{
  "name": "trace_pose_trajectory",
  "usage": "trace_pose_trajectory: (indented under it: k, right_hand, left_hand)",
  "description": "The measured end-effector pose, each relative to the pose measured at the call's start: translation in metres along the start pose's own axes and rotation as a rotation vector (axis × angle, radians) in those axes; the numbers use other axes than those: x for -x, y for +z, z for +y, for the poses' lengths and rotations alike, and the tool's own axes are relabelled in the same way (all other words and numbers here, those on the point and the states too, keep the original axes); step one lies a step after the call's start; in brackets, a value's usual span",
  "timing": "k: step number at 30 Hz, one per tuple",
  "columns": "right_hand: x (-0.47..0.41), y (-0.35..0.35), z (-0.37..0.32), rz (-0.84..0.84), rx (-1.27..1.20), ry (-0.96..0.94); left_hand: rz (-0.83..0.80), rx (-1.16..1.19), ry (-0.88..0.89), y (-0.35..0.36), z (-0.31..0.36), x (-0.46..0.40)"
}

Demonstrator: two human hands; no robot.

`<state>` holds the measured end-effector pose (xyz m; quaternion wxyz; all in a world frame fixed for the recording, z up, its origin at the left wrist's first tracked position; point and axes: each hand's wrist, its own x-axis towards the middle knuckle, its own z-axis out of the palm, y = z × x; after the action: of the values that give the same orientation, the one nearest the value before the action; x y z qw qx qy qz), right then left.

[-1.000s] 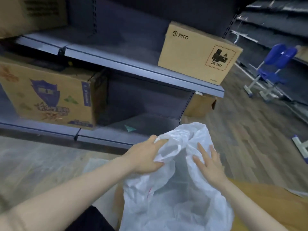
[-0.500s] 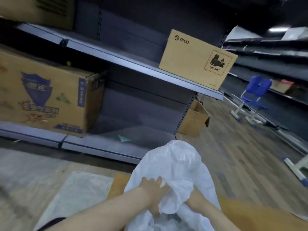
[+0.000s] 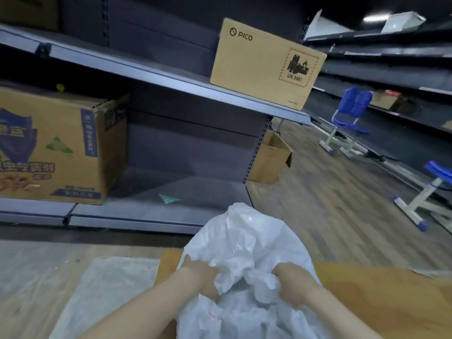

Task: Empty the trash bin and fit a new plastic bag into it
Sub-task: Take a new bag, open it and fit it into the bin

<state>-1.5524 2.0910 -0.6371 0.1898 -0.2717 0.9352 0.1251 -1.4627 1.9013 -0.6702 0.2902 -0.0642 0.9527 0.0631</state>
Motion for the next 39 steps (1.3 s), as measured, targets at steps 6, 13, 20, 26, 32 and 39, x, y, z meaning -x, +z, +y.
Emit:
trace_pose_trajectory:
  k: [6,13,20,26,32,39]
  right_hand:
    - [0.017,-0.034,0.051,0.496,-0.092,0.447]
    - [0.024,-0.039,0.058,0.592,-0.333,0.364]
    - [0.024,-0.038,0.013,0.650,-0.201,-0.096]
    - [0.016,-0.026,-0.011,0.559,-0.117,-0.490]
    - [-0.017,0.020,-0.051,-0.005,0.092,-0.308]
    - [-0.064,0.037,-0.082,-0.392,0.101,-0.164]
  left_hand:
    - [-0.021,0.058,-0.011,-0.011,-0.005,-0.013]
    - [0.146,0.114,0.084,-0.014,-0.014,-0.017]
    - [0.199,0.003,0.086,-0.011,-0.016,-0.017]
    - [0.331,-0.204,0.082,-0.010,-0.017,-0.015]
    - [0.423,-0.286,0.062,-0.008,-0.022,-0.015]
    - [0.459,-0.269,0.056,-0.015,-0.022,-0.007]
